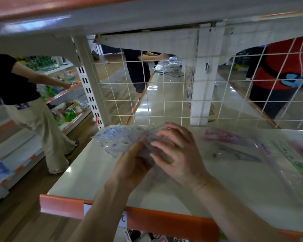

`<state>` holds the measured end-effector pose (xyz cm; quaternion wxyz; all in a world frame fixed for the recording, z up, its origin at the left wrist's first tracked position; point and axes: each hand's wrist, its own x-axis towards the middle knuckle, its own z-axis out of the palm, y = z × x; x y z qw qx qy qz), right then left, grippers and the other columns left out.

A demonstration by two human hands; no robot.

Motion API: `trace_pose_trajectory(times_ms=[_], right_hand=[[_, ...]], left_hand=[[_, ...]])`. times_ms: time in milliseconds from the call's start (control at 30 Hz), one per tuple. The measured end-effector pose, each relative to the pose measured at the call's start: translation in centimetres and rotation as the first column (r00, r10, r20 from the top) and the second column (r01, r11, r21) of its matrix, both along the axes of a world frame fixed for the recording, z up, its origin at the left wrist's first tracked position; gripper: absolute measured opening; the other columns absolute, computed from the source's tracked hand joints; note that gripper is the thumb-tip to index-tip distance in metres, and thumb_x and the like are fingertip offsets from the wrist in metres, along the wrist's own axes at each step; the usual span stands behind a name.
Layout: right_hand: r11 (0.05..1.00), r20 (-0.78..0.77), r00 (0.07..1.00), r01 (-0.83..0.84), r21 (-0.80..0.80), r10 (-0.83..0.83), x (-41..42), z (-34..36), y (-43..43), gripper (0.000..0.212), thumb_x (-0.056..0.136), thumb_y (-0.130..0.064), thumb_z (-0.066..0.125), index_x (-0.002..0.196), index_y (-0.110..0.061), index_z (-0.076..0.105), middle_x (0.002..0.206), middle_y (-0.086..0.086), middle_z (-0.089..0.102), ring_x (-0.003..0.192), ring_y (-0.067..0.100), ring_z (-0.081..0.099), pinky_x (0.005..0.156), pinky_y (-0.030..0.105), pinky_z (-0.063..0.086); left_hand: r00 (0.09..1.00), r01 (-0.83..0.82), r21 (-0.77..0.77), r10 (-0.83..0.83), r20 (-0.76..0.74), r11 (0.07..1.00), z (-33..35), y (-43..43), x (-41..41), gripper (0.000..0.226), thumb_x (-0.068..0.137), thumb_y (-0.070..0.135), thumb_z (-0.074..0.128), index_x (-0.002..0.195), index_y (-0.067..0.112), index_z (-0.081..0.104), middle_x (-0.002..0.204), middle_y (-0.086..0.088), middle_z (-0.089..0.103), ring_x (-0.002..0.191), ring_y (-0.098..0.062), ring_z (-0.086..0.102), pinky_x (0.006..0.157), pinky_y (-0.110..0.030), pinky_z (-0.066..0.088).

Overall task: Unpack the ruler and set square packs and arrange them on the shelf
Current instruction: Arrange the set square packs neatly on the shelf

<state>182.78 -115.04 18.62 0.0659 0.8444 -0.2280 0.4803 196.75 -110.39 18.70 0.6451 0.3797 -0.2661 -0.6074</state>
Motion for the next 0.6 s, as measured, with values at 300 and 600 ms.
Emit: trace_pose_trajectory(times_ms=[300, 600], right_hand=[[0.983, -0.147, 0.989, 0.053, 0.177, -0.027, -1.0, 0.8, 0.6, 0.029, 0.085, -0.028, 0.052, 0.096, -0.014, 0.075, 0.101, 0.001, 0.067, 0.094, 0.025, 0.062, 0.086, 0.037, 0.046], [0.936, -0.452, 0.892, 0.133, 0.324, 0.030, -7.3, 5.2, -1.4, 0.041, 0.084, -0.021, 0.064, 0.125, -0.023, 0.063, 0.129, -0.010, 0.057, 0.116, 0.014, 0.049, 0.096, 0.033, 0.045]], left_hand=[[0.992, -0.012, 0.020, 0.009, 0.128, 1.000, 0.1, 0.3, -0.3, 0.036, 0.078, 0.025, 0.057, 0.105, 0.001, 0.063, 0.101, -0.027, 0.057, 0.081, -0.031, 0.058, 0.069, -0.037, 0.050], [0.978, 0.145, 0.015, -0.146, 0.149, 0.989, 0.0, -0.3, -1.3, 0.038, 0.083, 0.012, 0.058, 0.115, -0.007, 0.061, 0.102, -0.025, 0.064, 0.078, -0.029, 0.066, 0.061, -0.035, 0.055]])
